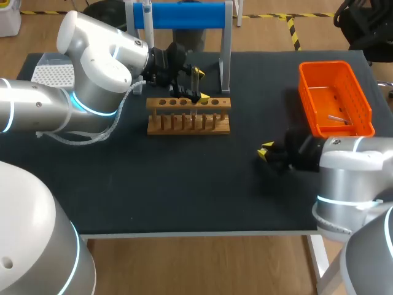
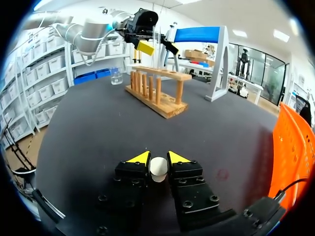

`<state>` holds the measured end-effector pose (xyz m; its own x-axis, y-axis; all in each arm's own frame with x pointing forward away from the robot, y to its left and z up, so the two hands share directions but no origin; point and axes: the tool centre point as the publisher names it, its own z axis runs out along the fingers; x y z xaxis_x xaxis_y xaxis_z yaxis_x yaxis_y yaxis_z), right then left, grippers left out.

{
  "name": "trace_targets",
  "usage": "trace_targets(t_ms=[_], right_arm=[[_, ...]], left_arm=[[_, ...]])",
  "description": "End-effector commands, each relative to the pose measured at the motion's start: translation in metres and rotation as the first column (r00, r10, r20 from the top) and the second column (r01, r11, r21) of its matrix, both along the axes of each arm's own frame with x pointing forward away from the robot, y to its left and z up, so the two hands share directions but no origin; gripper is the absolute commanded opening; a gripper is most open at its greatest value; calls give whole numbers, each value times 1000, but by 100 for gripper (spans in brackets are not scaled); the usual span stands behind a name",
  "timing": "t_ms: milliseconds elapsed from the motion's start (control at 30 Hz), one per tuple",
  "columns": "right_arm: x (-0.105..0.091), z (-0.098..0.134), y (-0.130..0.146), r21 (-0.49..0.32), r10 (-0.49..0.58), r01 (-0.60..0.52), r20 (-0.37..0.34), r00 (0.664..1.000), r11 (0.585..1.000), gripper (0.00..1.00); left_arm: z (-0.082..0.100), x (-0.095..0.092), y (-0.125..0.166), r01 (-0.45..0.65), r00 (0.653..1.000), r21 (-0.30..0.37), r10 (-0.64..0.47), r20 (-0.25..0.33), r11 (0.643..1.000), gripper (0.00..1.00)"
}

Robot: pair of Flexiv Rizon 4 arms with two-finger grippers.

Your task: Invert the test tube, pick up the pipette, mount the tip to pipette, aspirate from beaker and dispense into the tube, eject the tip, return the pipette, and cap with the stopper.

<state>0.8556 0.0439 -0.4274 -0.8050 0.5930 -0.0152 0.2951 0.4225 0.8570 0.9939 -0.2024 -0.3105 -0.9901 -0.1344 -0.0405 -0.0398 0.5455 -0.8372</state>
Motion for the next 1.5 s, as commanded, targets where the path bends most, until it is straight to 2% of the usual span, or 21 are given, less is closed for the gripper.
trace_targets(t_ms=[33, 200, 400, 633, 767, 1000, 1500], right_arm=[[1, 13, -2, 9, 34, -34, 4, 999, 999, 0], [6, 38, 3, 17, 102, -102, 20, 995, 995, 0], [21, 81, 13, 17, 203, -204, 47, 978, 979, 0], [37, 133, 34, 8, 339, -340, 62, 939, 941, 0], [45, 155, 47, -5, 393, -394, 65, 917, 919, 0], [59, 178, 65, -19, 454, -454, 68, 889, 891, 0], [87, 207, 110, -31, 566, -567, -14, 824, 823, 0]], left_arm=[[0, 0, 0, 0, 1000, 1, 0, -1, 1000, 100], [0, 0, 0, 0, 1000, 1, 0, -1, 1000, 100], [0, 0, 0, 0, 1000, 1, 0, -1, 1000, 100], [0, 0, 0, 0, 1000, 1, 0, -1, 1000, 100], [0, 0, 0, 0, 1000, 1, 0, -1, 1000, 100], [0, 0, 0, 0, 1000, 1, 0, -1, 1000, 100], [0, 0, 0, 0, 1000, 1, 0, -1, 1000, 100]])
